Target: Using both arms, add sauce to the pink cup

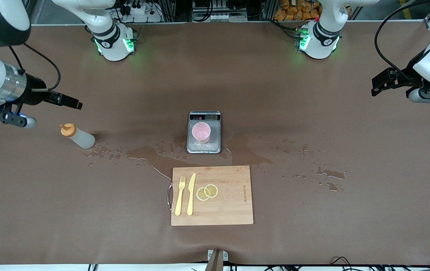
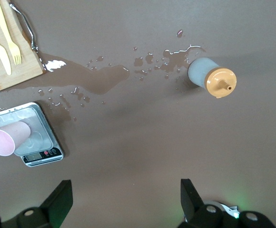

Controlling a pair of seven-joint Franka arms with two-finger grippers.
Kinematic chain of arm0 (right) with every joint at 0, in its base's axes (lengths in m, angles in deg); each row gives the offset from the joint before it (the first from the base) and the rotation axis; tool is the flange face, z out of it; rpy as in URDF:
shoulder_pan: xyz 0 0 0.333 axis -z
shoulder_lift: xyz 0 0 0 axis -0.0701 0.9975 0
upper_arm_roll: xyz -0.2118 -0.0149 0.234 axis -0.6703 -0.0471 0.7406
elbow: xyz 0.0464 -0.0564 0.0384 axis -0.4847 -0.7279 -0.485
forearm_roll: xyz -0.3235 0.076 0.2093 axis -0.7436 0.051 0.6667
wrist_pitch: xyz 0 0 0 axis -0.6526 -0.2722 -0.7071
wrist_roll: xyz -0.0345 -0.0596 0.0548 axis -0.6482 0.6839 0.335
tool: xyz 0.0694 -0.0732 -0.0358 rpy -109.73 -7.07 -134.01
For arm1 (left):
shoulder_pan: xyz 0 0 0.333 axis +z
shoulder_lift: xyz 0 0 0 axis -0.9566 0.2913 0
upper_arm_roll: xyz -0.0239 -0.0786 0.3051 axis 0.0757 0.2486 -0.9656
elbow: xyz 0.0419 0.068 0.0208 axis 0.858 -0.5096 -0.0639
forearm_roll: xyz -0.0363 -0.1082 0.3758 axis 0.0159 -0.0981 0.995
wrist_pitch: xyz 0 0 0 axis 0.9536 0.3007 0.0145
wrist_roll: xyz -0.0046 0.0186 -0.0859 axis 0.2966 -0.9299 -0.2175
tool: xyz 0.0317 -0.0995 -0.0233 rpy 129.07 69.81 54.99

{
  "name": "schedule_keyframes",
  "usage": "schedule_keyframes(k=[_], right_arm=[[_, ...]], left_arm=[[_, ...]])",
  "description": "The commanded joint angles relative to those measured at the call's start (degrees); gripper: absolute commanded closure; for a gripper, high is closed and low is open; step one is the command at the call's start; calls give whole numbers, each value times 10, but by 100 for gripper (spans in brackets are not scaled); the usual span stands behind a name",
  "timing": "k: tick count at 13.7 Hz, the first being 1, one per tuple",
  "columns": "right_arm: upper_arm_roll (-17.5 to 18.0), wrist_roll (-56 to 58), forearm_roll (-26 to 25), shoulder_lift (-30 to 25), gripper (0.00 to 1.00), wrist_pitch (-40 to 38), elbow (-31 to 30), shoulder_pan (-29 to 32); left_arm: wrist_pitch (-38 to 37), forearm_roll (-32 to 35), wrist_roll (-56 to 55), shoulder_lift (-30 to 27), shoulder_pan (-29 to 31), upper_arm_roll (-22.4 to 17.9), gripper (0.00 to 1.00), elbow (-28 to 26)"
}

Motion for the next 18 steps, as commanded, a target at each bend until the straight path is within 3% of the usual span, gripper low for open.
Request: schedule_keyframes(k=[1, 8, 12, 18], right_arm=[[-2, 10, -24, -20, 0, 25, -17, -2], [-1, 10, -82, -3, 0, 39, 35, -9], [-2, 12, -83, 14, 0, 39, 77, -8], [-2, 12, -83, 15, 0, 39, 78, -8]], left_arm=[[0, -3, 9, 3, 2, -1, 0, 10], [0, -5, 9, 1, 0, -1, 0, 12], [0, -7, 9, 0, -1, 1, 0, 16], [0, -7, 9, 0, 0, 1, 0, 16]])
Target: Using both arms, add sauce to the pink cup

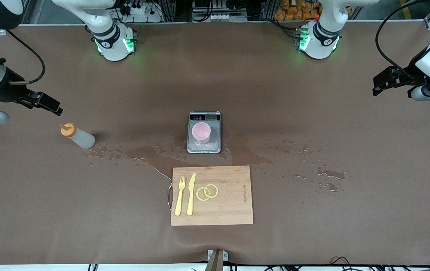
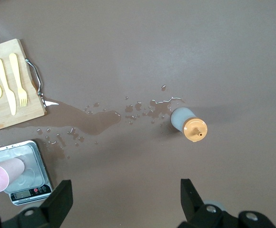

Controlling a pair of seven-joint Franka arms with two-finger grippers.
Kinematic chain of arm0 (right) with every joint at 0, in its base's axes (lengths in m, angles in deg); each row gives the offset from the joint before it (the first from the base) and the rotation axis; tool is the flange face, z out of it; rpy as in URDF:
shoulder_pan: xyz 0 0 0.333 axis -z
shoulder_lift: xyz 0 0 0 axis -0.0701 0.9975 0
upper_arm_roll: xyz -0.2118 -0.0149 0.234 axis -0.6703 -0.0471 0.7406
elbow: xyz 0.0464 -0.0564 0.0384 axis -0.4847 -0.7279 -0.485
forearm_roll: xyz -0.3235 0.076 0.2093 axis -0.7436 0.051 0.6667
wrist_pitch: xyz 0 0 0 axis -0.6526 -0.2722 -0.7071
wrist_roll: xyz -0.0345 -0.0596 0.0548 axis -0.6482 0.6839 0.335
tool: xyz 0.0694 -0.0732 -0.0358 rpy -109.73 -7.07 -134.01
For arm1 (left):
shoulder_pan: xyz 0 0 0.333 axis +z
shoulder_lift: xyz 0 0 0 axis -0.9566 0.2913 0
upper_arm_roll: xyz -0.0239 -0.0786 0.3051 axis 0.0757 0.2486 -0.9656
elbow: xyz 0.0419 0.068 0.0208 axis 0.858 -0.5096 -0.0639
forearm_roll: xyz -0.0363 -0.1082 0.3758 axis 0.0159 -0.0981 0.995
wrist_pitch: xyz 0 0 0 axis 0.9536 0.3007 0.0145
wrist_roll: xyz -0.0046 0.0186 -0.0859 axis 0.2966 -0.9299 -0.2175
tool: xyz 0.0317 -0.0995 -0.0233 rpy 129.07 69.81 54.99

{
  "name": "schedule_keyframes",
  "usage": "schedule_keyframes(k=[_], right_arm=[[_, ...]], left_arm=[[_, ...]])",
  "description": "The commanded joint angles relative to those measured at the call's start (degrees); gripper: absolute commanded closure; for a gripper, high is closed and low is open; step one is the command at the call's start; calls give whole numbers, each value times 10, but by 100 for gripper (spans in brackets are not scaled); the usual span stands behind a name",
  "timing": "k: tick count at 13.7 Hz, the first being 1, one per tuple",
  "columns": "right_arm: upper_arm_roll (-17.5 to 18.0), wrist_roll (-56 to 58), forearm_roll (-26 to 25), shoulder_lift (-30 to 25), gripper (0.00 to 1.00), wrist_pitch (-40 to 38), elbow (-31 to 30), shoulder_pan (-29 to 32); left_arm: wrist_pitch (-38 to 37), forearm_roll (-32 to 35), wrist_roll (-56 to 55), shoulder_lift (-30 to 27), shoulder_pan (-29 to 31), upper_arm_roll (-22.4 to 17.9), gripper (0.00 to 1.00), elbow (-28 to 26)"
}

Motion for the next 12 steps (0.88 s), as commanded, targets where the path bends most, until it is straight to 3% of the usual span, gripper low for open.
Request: schedule_keyframes(k=[1, 12], right_arm=[[-3, 3, -12, 9, 0, -6, 17, -7], [-3, 64, -31, 8, 0, -6, 16, -6]], left_arm=[[0, -7, 10, 0, 0, 0, 0, 7], [0, -7, 10, 0, 0, 0, 0, 7]])
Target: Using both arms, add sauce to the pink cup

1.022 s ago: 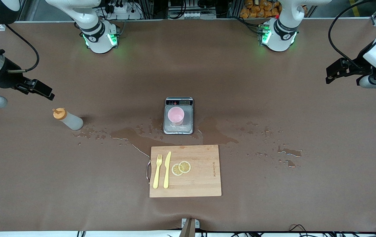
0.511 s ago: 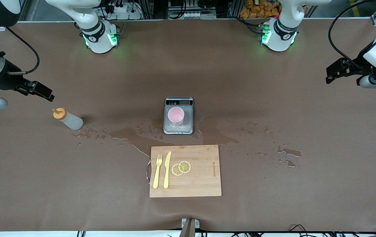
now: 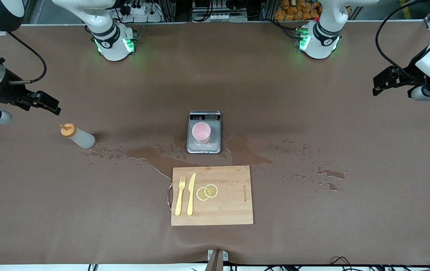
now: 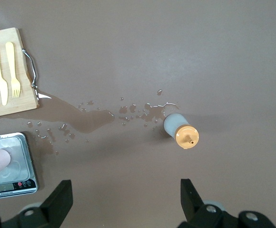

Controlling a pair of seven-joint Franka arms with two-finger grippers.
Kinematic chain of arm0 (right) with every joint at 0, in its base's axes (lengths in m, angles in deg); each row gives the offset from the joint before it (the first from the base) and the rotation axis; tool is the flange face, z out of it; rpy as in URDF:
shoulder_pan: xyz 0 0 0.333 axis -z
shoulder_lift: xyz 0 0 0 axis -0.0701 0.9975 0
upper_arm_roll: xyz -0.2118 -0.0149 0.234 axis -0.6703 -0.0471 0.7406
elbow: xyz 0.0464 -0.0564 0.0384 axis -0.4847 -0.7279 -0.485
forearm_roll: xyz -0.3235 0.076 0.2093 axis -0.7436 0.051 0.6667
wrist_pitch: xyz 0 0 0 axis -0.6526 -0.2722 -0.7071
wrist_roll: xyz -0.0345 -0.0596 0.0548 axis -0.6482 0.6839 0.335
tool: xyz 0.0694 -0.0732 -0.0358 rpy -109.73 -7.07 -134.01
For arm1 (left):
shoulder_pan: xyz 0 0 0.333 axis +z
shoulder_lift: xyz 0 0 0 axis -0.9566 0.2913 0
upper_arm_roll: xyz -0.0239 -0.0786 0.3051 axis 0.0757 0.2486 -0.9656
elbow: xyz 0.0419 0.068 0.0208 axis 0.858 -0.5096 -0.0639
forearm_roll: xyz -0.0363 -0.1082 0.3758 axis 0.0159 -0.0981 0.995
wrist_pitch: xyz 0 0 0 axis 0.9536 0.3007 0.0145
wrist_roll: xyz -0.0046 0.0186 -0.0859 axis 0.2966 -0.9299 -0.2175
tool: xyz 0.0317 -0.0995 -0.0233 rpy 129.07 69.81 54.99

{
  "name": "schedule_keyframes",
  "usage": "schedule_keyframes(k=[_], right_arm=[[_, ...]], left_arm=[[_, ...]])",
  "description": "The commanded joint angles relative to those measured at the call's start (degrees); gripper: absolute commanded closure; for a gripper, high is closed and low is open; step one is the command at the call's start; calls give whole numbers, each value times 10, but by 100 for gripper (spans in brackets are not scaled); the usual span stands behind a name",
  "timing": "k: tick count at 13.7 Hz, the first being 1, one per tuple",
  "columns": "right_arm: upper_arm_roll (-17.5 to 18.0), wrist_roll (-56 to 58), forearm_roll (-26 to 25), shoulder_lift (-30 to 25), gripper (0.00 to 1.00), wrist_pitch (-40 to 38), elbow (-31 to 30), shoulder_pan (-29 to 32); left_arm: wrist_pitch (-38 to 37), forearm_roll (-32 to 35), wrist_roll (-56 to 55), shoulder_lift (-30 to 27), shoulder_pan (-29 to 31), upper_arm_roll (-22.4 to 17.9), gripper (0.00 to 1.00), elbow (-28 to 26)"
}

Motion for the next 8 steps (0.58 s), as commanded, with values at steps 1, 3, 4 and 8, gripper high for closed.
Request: schedule_keyframes(k=[1, 3, 4, 8], right_arm=[[-3, 9, -13, 7, 0, -6, 15, -6], [-1, 27, -14, 6, 0, -5, 15, -10], [-2, 48, -16, 5, 0, -5, 15, -17], [-3, 48, -17, 6, 0, 3, 13, -17]], left_arm=[[0, -7, 10, 0, 0, 0, 0, 6], [-1, -7, 10, 0, 0, 0, 0, 6], [-1, -7, 10, 0, 0, 0, 0, 6], [-1, -7, 10, 0, 1, 0, 0, 6]])
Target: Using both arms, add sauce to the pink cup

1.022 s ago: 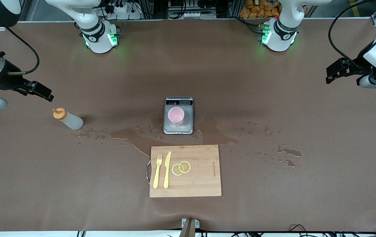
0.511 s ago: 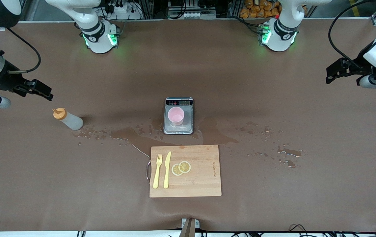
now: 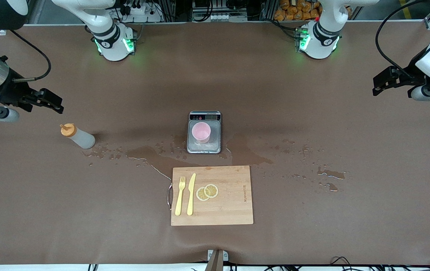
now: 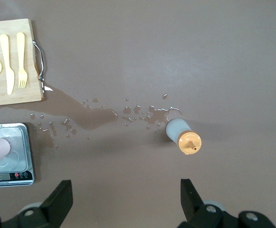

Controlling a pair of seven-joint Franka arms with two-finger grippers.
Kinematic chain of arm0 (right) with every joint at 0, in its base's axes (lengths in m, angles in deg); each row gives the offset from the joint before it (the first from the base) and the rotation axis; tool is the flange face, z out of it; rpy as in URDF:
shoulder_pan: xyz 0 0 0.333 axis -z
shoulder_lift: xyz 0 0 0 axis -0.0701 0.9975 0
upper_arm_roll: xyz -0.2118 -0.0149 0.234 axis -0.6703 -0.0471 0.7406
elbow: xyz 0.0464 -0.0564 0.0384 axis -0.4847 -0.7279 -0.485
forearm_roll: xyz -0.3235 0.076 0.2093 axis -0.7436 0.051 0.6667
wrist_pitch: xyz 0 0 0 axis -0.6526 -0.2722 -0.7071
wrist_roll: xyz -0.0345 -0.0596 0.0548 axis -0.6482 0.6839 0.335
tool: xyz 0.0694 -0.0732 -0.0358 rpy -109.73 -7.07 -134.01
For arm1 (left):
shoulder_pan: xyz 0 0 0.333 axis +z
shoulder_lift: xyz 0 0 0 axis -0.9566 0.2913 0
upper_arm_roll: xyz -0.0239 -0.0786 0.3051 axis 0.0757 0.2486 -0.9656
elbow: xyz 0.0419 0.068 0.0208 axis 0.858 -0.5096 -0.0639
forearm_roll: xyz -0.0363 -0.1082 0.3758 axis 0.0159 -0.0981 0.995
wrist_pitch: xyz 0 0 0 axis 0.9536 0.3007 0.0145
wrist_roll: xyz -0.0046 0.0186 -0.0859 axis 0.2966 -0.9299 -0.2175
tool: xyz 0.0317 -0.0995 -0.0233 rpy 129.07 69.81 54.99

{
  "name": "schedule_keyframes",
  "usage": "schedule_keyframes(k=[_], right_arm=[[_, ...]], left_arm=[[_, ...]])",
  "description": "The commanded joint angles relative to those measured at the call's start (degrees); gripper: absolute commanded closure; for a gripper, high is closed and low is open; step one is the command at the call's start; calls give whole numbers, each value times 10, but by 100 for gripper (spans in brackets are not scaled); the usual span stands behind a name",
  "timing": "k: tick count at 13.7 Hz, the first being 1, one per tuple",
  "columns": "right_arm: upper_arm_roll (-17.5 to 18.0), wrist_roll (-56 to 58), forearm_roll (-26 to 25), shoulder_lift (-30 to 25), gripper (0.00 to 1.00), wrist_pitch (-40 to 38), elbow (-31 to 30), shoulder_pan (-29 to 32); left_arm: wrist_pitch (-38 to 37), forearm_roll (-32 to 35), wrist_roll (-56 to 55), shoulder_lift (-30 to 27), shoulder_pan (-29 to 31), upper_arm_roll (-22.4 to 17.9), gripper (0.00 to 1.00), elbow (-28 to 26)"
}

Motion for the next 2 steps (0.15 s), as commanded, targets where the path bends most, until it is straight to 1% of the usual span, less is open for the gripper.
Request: schedule_keyframes(k=[1, 2], right_arm=[[-5, 6, -15, 5, 0, -1, 12, -8], [-5, 6, -16, 5, 0, -1, 12, -8]], left_arm=[[-1, -7, 10, 0, 1, 0, 0, 6], [-1, -7, 10, 0, 1, -1, 0, 6]])
